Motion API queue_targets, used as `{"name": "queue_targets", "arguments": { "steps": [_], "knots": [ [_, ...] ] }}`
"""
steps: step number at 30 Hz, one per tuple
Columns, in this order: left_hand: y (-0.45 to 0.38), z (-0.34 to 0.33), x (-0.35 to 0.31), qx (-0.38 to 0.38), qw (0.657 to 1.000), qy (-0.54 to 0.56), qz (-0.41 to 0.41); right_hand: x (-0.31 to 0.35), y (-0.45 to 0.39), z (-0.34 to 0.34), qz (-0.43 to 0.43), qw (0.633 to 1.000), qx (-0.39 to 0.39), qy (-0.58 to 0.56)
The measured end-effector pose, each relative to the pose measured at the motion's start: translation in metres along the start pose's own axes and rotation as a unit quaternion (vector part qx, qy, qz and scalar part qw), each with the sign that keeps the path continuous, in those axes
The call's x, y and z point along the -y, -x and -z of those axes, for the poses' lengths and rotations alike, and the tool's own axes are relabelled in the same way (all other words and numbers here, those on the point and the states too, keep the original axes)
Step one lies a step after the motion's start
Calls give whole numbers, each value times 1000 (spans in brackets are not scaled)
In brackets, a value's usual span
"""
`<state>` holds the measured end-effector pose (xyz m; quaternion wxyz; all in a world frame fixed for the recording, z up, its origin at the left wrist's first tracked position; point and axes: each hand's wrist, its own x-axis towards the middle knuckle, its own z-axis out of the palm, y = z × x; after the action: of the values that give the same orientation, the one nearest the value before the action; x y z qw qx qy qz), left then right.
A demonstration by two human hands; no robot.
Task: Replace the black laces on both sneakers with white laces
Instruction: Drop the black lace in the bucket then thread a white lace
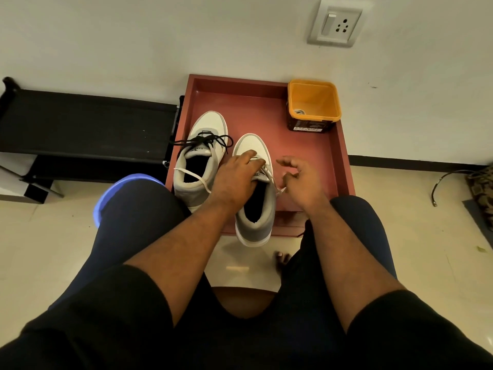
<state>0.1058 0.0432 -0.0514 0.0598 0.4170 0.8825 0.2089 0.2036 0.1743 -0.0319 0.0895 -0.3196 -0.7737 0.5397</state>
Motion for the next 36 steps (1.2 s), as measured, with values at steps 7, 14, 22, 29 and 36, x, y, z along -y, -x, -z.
{"name": "queue_targets", "arguments": {
  "steps": [7, 14, 22, 29, 36],
  "knots": [
    [-11, 3, 2, 77, 995, 0, -62, -16, -10, -3, -2, 994, 71, 88],
    [-2, 4, 3, 33, 997, 72, 3, -25, -20, -3, -46, 917, 78, 387],
    [2, 3, 6, -9, 981, 157, 109, -6, -7, -3, 181, 949, 54, 251],
    [18, 20, 9, 35, 933, 297, 200, 0, -16, -27, 368, 862, 22, 349],
    [24, 30, 19, -7, 906, 326, 268, 6, -10, -30, 242, 926, 55, 284]
  ]
}}
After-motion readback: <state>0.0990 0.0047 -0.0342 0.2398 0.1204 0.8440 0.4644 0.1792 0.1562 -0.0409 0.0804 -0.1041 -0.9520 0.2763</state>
